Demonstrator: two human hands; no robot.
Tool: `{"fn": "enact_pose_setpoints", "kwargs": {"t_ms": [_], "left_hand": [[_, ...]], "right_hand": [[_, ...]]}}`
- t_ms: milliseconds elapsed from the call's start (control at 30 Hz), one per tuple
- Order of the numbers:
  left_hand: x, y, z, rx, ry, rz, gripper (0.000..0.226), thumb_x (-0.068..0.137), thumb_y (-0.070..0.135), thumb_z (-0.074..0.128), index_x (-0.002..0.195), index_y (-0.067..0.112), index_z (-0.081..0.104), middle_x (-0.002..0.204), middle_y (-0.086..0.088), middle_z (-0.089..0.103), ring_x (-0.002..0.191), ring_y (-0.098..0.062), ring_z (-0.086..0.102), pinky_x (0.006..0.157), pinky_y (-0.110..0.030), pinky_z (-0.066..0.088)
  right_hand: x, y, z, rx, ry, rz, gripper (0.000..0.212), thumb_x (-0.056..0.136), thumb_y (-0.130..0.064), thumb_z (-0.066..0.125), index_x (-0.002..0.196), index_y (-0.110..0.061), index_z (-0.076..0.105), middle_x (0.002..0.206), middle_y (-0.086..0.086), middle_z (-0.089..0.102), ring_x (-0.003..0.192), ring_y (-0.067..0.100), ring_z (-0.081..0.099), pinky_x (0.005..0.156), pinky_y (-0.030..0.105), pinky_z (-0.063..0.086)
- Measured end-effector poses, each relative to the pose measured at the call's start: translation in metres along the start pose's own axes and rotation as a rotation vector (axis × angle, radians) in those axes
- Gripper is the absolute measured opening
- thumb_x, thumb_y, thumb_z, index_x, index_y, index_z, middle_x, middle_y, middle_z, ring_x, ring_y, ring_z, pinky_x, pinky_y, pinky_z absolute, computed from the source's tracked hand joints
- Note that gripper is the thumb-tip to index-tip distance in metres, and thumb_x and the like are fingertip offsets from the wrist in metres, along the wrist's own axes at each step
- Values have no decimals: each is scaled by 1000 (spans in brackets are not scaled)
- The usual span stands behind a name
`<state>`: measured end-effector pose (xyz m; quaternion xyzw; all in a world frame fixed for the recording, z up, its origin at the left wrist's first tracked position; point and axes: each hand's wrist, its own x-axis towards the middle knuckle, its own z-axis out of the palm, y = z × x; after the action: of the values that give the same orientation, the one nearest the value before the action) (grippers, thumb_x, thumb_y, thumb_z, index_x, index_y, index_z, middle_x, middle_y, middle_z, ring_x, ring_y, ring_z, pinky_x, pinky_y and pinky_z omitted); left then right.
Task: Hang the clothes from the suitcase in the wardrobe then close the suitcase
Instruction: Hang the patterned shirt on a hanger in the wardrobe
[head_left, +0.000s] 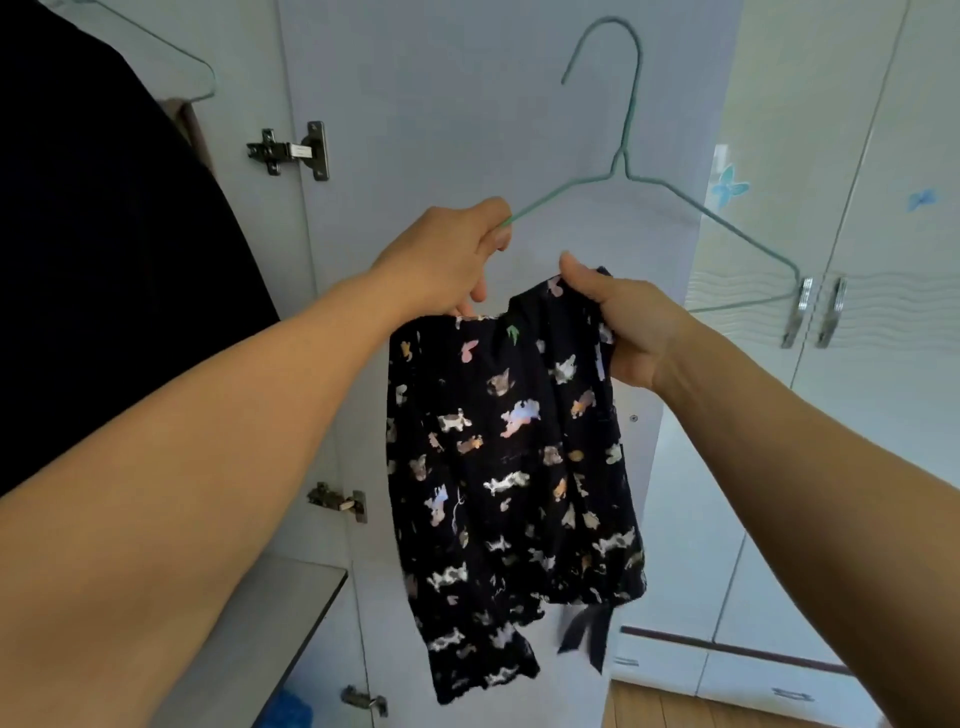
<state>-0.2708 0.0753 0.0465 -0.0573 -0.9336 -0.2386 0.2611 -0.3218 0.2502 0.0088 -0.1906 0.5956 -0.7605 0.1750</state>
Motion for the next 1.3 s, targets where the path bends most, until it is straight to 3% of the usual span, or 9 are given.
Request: {"fn": "enact_pose_setpoints", "kwargs": {"t_ms": [233, 367, 567, 667, 733, 800, 1000, 1133, 1300], "left_hand": [[3, -9, -1, 76, 83, 11, 18, 101, 31, 32, 98, 24, 48, 71, -11, 65, 57, -27, 64, 58, -32, 54], [8, -12, -10, 29, 102, 6, 18, 101, 31, 36, 100, 21, 50, 68, -14, 63, 52, -28, 65, 55, -38, 58], [12, -4, -11, 44, 142, 39, 17, 101, 30, 35, 99, 23, 50, 68, -15, 61, 51, -30, 65, 53, -41, 58], [14, 3, -7, 42, 173, 68, 16, 100, 31, 36, 97, 24, 51, 66, -14, 60, 49, -30, 64, 53, -43, 58], [15, 10, -4, 37, 170, 98, 16, 100, 32, 36, 96, 24, 50, 64, -14, 59, 46, -29, 64, 51, -44, 57], [14, 15, -2, 45, 149, 113, 17, 100, 33, 36, 97, 25, 50, 63, -12, 59, 45, -27, 63, 50, -43, 57], [6, 22, 8, 13, 150, 129, 19, 101, 33, 36, 101, 21, 51, 66, -13, 61, 47, -26, 65, 53, -45, 57], [2, 27, 14, -19, 119, 145, 18, 101, 31, 37, 100, 21, 52, 66, -12, 62, 48, -25, 65, 54, -44, 57], [1, 44, 17, 92, 154, 226, 19, 102, 27, 36, 102, 18, 52, 64, 7, 57, 54, -26, 64, 59, -42, 57]], "right_hand": [[11, -17, -30, -116, 470, -141, 14, 90, -10, 55, 77, -6, 58, 70, 8, 59, 56, 16, 57, 49, 21, 51], [26, -15, -60, -361, 672, -179, 13, 85, -17, 57, 79, -6, 57, 97, 15, 65, 88, 25, 63, 82, 40, 55], [19, -12, -66, -693, 1023, -510, 23, 87, -14, 53, 109, -7, 56, 103, 2, 54, 90, 17, 53, 79, 27, 40], [9, -15, -48, -945, 598, -813, 23, 86, -28, 63, 106, -15, 62, 101, -4, 59, 92, 12, 55, 76, 18, 38], [0, -18, -34, -1204, 100, -674, 24, 87, -35, 65, 106, -20, 68, 101, -8, 67, 92, 6, 59, 76, 7, 37], [-1, -20, -29, -1329, -105, -603, 23, 90, -33, 62, 105, -18, 70, 99, -5, 71, 90, 6, 61, 76, 3, 38], [8, -13, -22, -1346, -94, -733, 22, 90, -33, 62, 94, -13, 70, 94, 4, 64, 86, 16, 57, 82, 27, 44], [5, -7, -15, -1223, -175, -719, 22, 91, -30, 60, 107, -16, 67, 98, -7, 64, 89, 8, 58, 75, 15, 42], [2, -6, -7, -1364, -173, -700, 42, 97, -42, 43, 72, -12, 56, 56, -5, 51, 60, 6, 57, 64, 30, 40]]}}
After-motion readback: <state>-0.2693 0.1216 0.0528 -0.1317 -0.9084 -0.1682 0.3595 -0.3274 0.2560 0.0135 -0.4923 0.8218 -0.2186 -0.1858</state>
